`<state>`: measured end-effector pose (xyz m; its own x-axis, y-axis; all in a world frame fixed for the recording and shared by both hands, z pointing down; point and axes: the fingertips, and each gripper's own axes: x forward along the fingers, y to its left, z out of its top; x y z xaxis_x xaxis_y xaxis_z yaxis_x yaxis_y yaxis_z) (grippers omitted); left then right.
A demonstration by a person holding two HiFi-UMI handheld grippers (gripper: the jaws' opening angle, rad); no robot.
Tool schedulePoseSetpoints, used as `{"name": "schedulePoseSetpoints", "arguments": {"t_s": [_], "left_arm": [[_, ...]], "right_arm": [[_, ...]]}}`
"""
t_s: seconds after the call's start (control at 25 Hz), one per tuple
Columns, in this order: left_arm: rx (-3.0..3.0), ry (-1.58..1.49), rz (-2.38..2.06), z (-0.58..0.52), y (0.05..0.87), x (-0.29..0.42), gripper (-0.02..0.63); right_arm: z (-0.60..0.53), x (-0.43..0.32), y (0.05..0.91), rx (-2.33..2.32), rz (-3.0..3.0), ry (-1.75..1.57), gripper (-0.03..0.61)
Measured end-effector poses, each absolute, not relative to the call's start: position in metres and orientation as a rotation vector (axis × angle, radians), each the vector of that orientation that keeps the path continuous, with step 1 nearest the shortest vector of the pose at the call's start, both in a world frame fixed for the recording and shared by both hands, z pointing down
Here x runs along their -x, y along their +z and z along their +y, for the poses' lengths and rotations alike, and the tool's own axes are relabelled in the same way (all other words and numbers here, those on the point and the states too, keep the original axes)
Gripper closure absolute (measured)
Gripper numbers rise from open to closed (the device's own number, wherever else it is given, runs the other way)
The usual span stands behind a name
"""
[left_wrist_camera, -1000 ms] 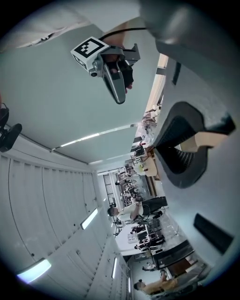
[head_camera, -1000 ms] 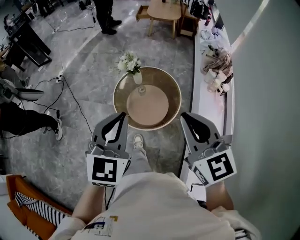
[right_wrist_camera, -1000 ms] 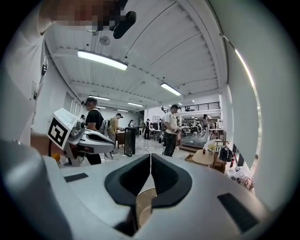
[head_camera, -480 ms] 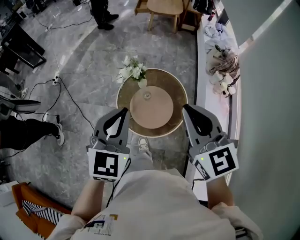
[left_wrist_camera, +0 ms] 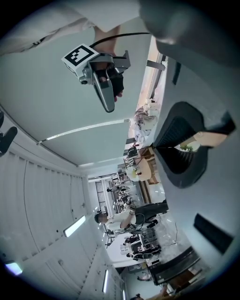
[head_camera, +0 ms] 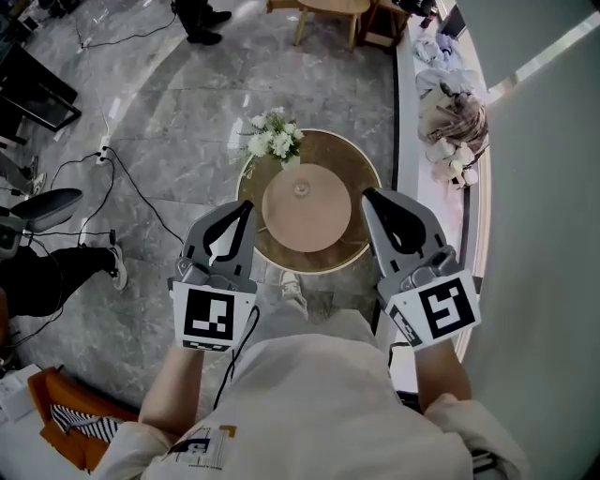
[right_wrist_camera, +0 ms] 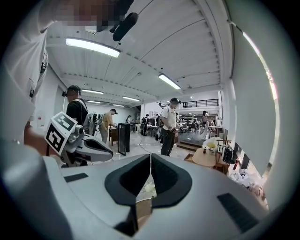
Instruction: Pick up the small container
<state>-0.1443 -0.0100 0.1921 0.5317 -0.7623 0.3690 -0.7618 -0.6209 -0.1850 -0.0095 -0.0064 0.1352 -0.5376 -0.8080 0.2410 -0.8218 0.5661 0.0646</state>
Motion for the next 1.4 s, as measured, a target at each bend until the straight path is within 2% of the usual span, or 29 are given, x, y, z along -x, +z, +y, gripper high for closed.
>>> {"name": "schedulePoseSetpoints", "arguments": {"t_s": [0.44, 1.16, 1.24, 1.4], "left_arm": [[2.770, -0.732, 1.340, -0.037, 0.214, 0.142, 0.605], [2.715, -0.793, 1.359, -0.096, 0.280, 0.090, 0.602], [2.729, -0.870, 1.323, -0.099, 0.302, 0.084, 0.527], [2.752, -0.950, 1.293, -0.110, 0.340, 0.075, 0.500]], "right_arm": [[-0.045, 0.019, 0.145, -1.304, -2.570, 0.105, 0.568], [-0.120, -0.018, 0.211, -1.257, -2.606, 0.264, 0.568], [-0.127, -0.022, 0.223, -1.258, -2.605, 0.282, 0.568], [-0.139, -0.023, 0.249, -1.232, -2.600, 0.317, 0.568]]}}
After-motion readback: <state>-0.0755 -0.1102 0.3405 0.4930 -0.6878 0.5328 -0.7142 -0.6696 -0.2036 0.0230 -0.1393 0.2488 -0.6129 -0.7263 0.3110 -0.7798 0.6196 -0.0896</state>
